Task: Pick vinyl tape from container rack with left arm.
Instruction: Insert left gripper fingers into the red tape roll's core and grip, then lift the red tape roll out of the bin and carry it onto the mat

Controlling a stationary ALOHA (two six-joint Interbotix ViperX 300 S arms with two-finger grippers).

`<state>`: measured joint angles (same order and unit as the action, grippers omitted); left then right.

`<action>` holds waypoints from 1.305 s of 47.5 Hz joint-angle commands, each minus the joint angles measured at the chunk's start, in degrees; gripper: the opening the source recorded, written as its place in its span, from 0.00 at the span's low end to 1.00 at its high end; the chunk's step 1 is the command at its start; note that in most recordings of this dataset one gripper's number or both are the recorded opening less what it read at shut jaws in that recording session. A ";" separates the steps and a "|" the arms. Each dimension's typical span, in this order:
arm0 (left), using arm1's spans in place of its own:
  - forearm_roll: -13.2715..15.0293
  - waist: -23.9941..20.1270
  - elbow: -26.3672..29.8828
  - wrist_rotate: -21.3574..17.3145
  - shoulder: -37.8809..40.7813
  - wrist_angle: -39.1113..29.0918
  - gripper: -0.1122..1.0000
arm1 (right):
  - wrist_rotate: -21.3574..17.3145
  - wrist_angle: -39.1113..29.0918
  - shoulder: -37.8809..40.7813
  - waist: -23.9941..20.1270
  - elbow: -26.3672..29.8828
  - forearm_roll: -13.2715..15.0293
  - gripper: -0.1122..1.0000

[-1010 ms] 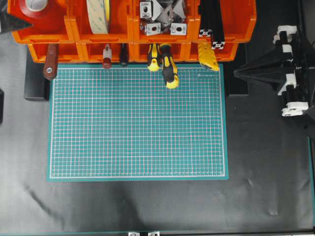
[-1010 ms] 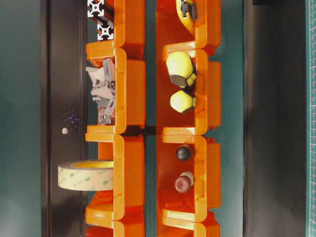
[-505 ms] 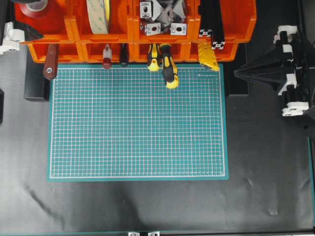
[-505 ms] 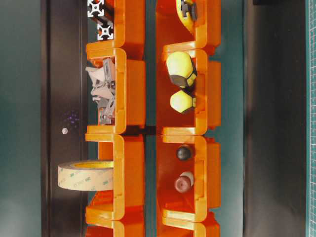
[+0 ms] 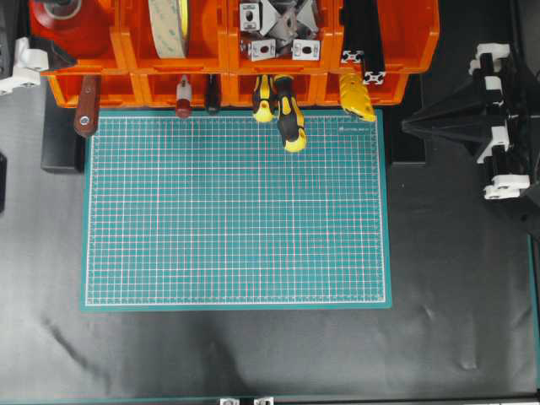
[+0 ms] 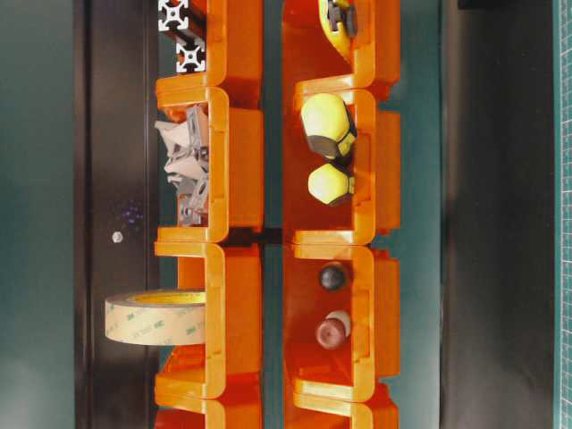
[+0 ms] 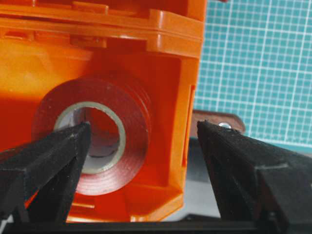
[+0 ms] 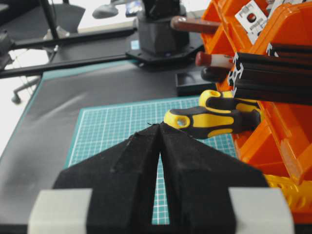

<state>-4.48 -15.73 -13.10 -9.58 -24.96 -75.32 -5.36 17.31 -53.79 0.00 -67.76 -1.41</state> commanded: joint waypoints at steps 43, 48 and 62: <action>-0.09 3.96 17.40 -0.62 -1.05 -3.25 0.27 | 0.35 1.23 -3.52 -0.53 2.11 -0.09 0.10; 0.09 10.90 17.40 5.71 -1.32 -1.41 0.27 | 0.35 1.32 -3.87 -0.53 2.20 -0.09 0.10; 0.00 27.86 4.57 14.50 -2.20 22.85 0.27 | 0.35 2.02 -4.31 -0.53 2.29 -0.09 0.10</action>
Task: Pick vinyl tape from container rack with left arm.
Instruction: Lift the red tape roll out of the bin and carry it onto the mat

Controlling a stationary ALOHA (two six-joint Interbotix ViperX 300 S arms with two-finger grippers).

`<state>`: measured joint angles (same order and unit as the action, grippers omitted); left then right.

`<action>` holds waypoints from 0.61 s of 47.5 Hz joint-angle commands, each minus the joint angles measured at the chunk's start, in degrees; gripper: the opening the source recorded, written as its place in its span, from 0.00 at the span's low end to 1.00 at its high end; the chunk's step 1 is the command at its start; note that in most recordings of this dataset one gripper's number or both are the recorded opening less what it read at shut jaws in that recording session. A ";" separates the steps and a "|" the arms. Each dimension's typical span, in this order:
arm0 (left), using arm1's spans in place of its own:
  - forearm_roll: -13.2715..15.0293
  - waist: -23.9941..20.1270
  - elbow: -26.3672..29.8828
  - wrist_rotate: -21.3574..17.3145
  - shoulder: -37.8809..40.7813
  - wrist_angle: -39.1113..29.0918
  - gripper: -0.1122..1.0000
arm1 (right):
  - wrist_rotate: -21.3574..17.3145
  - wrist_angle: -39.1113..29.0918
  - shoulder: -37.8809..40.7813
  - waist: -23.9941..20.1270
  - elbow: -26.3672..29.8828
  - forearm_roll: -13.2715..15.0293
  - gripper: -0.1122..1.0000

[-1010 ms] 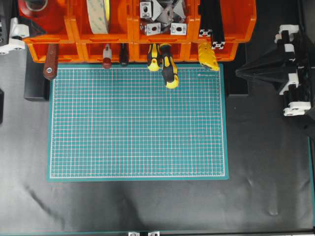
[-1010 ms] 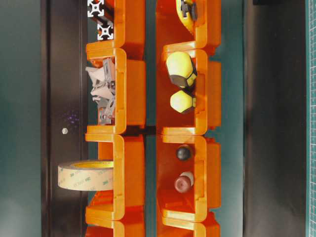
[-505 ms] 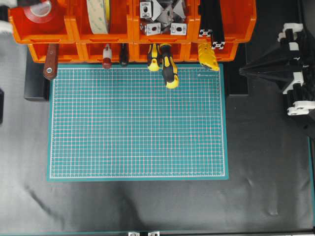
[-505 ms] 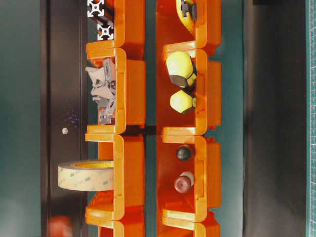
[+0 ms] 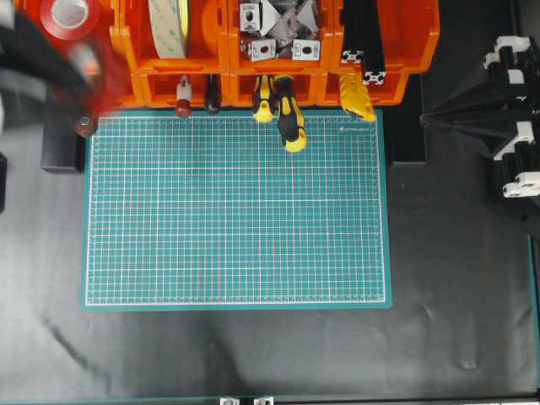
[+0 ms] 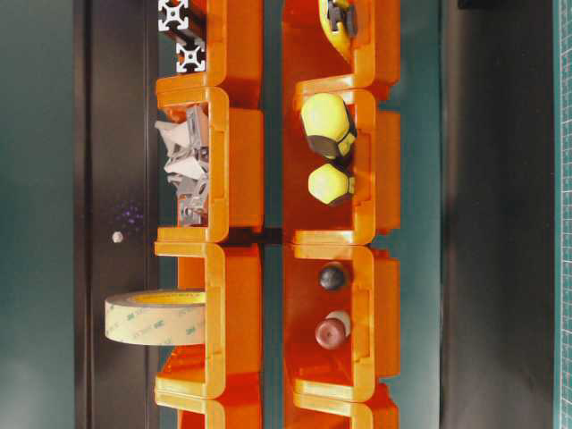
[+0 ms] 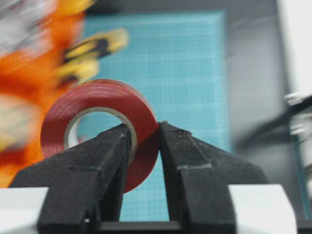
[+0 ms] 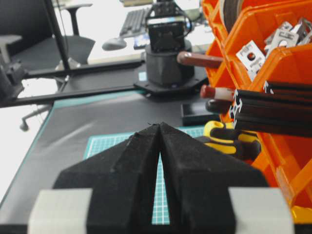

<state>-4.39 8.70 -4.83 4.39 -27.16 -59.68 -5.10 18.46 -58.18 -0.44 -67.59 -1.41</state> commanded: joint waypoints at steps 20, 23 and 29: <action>-0.09 6.33 -20.92 1.05 17.31 27.51 0.27 | -0.26 1.23 0.00 -0.09 2.02 0.00 0.10; -0.09 5.89 -21.36 1.05 20.48 27.77 0.27 | -0.26 1.23 0.09 -0.09 2.02 -0.09 0.10; -0.09 5.01 -20.83 0.97 26.54 28.21 0.27 | -0.26 1.23 0.09 -0.09 1.93 0.00 0.10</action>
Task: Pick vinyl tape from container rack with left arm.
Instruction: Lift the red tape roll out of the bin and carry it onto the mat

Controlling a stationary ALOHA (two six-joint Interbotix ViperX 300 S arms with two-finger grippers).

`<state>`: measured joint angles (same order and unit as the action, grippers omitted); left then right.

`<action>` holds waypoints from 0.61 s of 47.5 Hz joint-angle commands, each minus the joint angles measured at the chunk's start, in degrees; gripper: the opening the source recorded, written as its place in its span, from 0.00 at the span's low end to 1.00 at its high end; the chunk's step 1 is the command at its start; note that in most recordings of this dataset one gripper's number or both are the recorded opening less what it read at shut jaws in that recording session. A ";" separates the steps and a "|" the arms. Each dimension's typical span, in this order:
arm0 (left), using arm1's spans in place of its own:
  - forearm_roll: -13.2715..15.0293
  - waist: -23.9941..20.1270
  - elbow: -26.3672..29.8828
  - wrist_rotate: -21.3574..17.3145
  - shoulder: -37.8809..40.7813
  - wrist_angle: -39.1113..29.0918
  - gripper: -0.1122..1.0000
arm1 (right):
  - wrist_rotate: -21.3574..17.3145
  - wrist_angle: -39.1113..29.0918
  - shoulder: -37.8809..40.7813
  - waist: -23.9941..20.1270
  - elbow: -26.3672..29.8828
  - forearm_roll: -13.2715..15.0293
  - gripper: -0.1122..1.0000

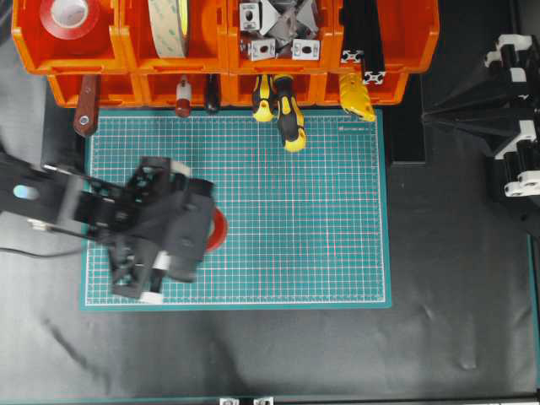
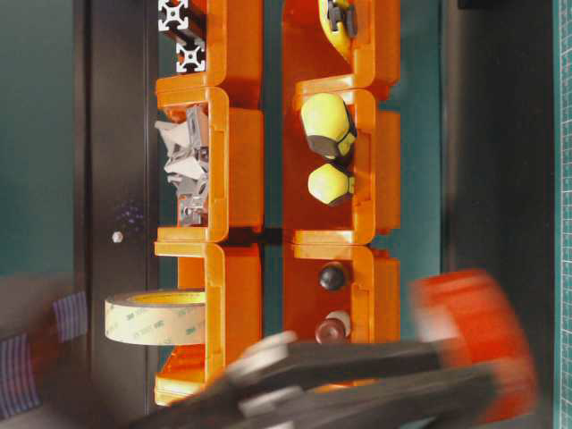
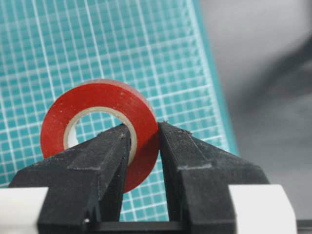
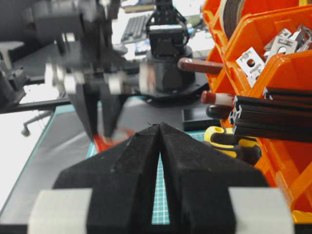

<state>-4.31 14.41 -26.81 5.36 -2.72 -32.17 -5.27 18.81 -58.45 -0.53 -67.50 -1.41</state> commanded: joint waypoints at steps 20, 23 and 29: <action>-0.18 -1.14 2.02 -0.70 5.19 1.32 0.27 | -0.09 0.88 0.35 0.00 1.93 -0.09 0.10; -0.09 -1.14 2.02 -0.79 5.19 1.49 0.27 | -0.09 0.88 0.35 0.00 1.85 0.00 0.10; -0.09 -1.32 1.93 -0.79 5.19 2.02 0.28 | -0.09 0.88 0.35 0.00 1.85 0.00 0.10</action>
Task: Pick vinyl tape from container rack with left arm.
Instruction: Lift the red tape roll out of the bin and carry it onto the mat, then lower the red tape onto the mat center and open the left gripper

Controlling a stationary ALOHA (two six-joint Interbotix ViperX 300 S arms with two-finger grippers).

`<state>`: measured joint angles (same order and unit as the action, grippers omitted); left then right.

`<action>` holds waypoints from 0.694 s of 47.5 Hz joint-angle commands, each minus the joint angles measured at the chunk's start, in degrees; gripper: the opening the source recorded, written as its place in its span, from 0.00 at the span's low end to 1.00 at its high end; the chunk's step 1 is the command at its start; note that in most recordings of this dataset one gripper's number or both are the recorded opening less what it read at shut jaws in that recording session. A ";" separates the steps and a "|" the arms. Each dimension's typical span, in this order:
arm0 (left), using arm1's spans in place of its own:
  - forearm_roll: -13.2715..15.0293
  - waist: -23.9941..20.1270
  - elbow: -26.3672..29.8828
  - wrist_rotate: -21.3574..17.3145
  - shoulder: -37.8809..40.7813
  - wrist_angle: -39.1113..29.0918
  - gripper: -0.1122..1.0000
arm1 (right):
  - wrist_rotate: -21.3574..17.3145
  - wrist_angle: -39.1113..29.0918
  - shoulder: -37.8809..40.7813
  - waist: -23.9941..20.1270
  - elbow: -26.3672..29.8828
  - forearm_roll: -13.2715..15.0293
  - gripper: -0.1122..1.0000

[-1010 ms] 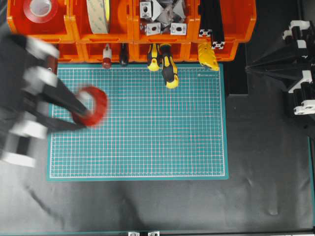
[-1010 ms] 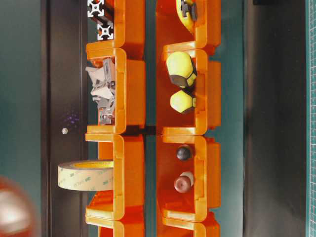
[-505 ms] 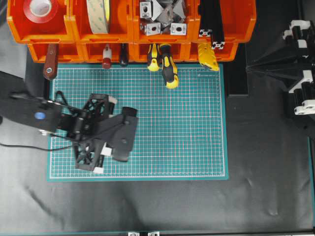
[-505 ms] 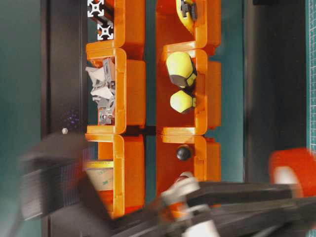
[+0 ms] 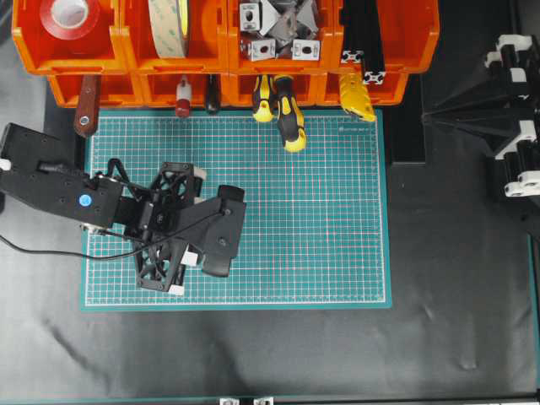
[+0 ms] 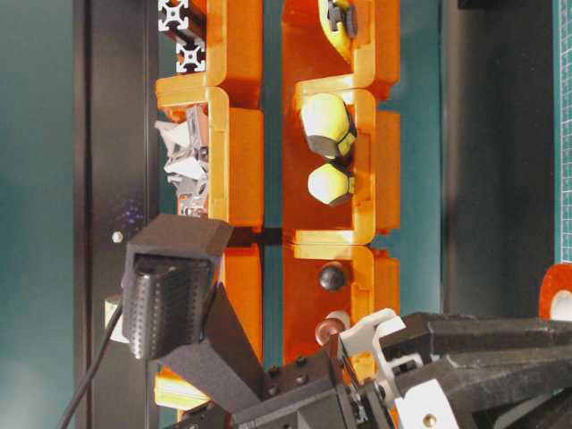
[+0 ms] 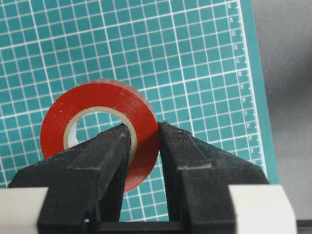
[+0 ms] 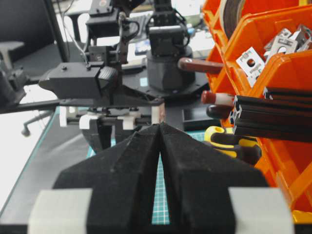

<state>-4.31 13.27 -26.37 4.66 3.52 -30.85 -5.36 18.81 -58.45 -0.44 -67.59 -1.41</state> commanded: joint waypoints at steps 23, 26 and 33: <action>-0.18 -0.18 0.62 -0.18 -6.06 1.41 0.85 | 0.00 0.88 0.26 -0.09 1.85 -0.09 0.10; -0.18 -0.18 -0.26 0.44 -8.88 1.41 0.85 | 0.00 0.88 0.26 -0.09 1.76 -0.09 0.10; -0.09 1.05 -3.08 0.70 -17.31 1.23 0.85 | -0.09 0.62 0.18 -0.09 1.76 0.00 0.10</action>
<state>-4.39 13.36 -28.65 5.36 -7.56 -29.79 -5.36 18.81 -58.45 -0.44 -67.50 -1.41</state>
